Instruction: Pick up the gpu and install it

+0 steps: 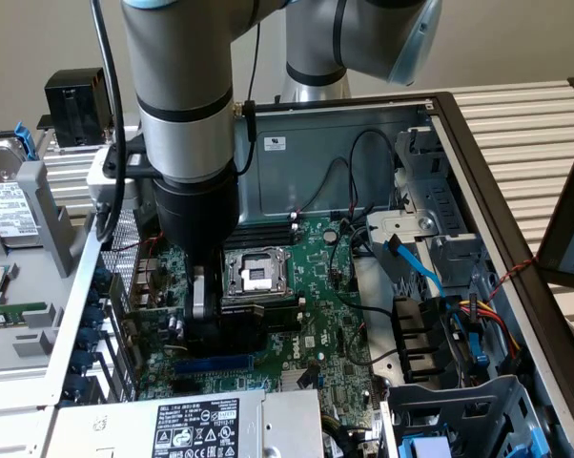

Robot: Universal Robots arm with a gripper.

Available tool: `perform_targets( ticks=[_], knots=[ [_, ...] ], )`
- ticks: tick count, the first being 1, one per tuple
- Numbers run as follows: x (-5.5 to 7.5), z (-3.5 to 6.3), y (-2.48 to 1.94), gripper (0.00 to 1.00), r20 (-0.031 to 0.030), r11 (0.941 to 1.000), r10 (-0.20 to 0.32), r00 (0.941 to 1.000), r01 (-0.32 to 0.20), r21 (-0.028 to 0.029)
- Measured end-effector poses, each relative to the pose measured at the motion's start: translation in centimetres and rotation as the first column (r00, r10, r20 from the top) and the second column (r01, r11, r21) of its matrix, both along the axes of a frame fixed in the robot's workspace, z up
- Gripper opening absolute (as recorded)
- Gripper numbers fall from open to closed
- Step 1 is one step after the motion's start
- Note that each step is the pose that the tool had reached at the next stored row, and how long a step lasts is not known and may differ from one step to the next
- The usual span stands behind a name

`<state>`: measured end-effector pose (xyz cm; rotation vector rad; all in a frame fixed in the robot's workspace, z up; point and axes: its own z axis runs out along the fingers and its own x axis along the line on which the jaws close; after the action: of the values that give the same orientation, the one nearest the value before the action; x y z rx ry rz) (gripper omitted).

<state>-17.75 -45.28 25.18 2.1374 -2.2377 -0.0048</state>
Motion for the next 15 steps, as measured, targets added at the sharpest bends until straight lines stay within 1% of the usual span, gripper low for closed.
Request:
perform_targets(
  ticks=[11,15],
  knots=[
    [0.0,-0.12,0.0,0.27,0.0001,1.0,0.0,1.0,0.0,0.0001],
    [-0.01,-0.14,0.1,0.27,0.0004,1.0,0.0,1.0,0.0,0.0001]
  ],
)
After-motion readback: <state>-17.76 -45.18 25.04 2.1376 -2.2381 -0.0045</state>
